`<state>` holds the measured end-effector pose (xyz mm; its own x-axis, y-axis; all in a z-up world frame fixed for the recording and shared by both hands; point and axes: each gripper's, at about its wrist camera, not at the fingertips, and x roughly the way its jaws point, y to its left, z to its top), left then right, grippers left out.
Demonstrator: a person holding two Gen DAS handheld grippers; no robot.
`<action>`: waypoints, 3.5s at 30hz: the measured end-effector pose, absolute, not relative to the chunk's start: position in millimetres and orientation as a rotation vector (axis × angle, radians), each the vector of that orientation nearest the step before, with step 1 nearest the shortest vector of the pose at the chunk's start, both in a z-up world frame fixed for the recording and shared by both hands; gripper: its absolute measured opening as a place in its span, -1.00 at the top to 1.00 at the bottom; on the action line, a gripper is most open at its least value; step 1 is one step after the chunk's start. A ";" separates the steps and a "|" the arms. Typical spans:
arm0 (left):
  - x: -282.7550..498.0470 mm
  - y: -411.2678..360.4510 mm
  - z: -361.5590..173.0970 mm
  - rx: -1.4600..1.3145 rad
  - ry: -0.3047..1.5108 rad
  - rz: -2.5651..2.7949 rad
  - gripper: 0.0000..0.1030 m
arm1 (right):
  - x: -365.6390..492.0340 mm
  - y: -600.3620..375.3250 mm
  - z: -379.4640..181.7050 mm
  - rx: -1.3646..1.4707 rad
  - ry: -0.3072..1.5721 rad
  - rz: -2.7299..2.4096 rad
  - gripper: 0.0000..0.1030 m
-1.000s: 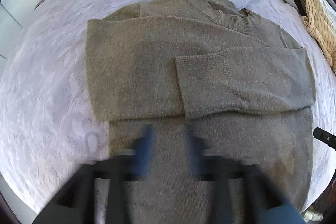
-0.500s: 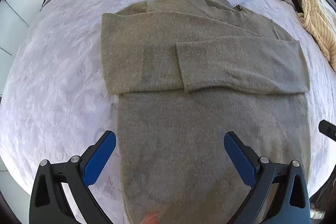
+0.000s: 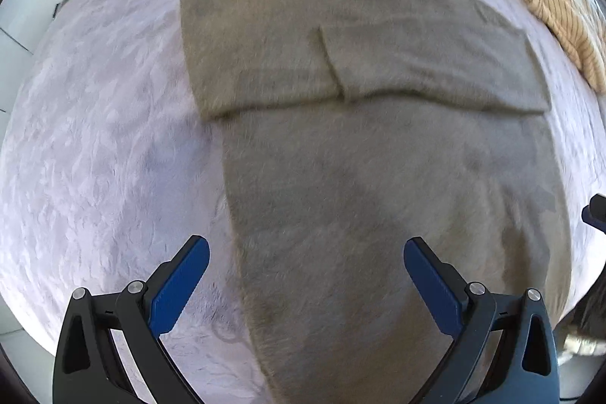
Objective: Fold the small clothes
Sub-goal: 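Move both tools down to the grey sweater's ribbed hem, then grasp the ribbed hem with both grippers, then lift the hem with both grippers and fold it toward the collar, then lower the hem onto the collar and open both grippers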
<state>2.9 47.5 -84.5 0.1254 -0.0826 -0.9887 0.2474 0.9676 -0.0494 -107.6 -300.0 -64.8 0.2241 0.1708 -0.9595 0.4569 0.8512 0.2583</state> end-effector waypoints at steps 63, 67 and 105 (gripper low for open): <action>-103.4 85.5 -28.0 -0.482 1.418 -0.681 0.81 | -238.3 -334.9 -67.9 1.193 1.105 0.258 0.86; -47.8 86.7 4.7 -0.490 1.319 -0.733 0.81 | -199.5 -338.5 -33.6 1.219 0.966 0.293 0.86; 175.8 84.0 -48.3 -0.266 0.984 -0.241 -0.67 | 79.9 -461.5 -169.4 1.381 0.920 0.189 0.49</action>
